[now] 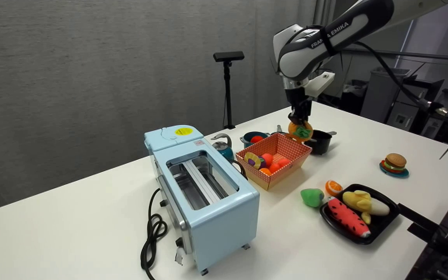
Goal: Move the pineapple plush toy from the pot to the box
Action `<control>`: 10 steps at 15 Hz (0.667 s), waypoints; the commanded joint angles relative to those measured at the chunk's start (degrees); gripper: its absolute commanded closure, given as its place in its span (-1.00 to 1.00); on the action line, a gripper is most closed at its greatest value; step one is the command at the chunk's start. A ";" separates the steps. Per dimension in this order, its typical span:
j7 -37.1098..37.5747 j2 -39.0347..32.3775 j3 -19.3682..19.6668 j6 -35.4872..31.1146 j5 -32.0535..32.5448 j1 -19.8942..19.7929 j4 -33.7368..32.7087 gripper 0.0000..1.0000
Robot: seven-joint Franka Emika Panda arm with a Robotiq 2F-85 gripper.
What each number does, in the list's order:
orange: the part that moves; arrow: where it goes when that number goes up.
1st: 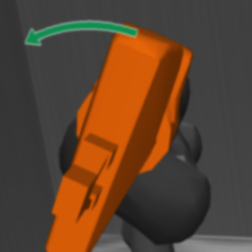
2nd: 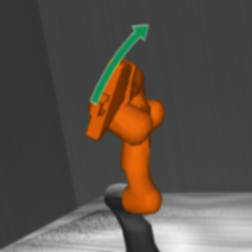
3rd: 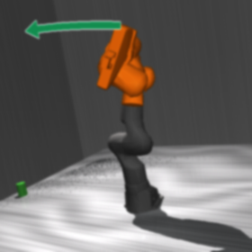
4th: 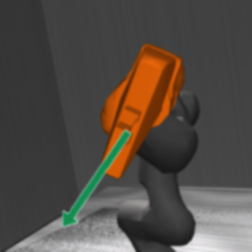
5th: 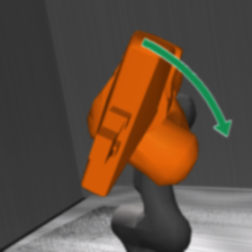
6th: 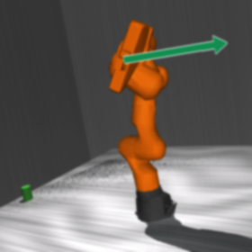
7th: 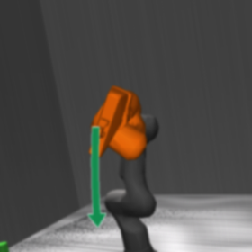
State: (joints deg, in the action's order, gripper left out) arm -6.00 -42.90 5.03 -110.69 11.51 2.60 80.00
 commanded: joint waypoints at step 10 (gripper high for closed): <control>1.09 -0.93 -0.85 3.13 2.48 2.24 -2.10 0.92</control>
State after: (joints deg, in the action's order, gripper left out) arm -6.00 -43.21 4.75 -110.17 12.06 4.68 79.74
